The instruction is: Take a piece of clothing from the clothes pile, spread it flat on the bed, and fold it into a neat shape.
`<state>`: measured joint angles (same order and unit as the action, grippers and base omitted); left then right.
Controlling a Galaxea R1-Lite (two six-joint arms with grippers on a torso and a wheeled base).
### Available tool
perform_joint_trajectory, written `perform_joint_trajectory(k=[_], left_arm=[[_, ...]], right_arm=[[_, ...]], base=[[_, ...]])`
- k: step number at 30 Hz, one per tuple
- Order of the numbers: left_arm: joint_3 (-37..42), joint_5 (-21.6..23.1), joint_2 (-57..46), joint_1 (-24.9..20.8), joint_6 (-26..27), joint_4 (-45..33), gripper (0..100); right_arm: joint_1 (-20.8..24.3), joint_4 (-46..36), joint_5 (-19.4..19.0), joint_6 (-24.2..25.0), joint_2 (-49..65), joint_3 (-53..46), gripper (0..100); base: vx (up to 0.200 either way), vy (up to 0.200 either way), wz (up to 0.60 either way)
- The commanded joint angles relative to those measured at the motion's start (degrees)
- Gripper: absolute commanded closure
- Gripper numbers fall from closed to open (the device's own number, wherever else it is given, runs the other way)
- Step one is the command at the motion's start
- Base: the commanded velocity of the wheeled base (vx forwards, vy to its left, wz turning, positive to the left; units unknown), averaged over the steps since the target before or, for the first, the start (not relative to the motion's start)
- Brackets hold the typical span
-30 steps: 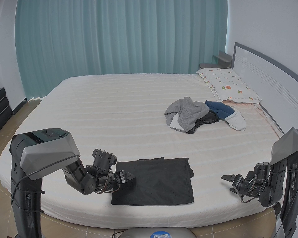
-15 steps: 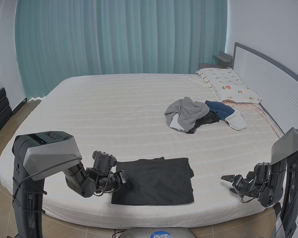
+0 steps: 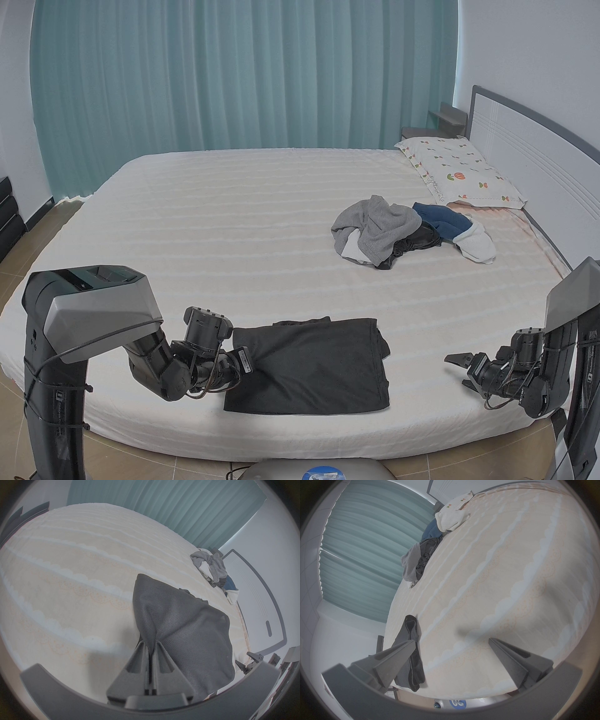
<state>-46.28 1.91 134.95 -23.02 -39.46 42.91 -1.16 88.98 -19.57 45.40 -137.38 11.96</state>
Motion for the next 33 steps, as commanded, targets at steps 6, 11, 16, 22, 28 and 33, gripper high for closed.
perform_joint_trajectory(k=[6, 11, 16, 22, 28, 33], left_arm=[[0.05, -0.07, -0.65, -0.28, -1.06, -0.46, 100], [0.05, -0.07, -0.65, -0.28, -1.06, -0.2, 100], [0.48, -0.07, -1.53, -0.28, -1.14, -0.37, 100], [1.54, -0.07, -2.5, -0.28, -1.5, -0.46, 100], [1.98, -0.16, -2.5, -0.28, -1.41, -0.55, 100], [1.8, -0.07, -2.32, -0.28, -1.41, -0.55, 100]], right_arm=[[0.02, 0.67, -0.12, -0.93, -0.35, -0.01, 0], [0.02, 0.67, -0.03, -1.1, -0.44, -0.01, 0], [0.1, 0.67, 0.23, -1.1, -0.44, 0.08, 0], [0.63, 0.67, 0.14, -1.01, -0.17, 0.17, 0], [4.59, 0.76, 0.49, -0.57, 0.09, -0.09, 0], [6.43, 0.67, 2.08, -0.4, -0.09, 0.17, 0]], base=[[0.0, 0.0, 0.0], [0.0, 0.08, 0.0], [0.0, 0.2, 0.0], [0.0, 0.2, 0.0], [0.0, 0.2, 0.0], [0.0, 0.2, 0.0]])
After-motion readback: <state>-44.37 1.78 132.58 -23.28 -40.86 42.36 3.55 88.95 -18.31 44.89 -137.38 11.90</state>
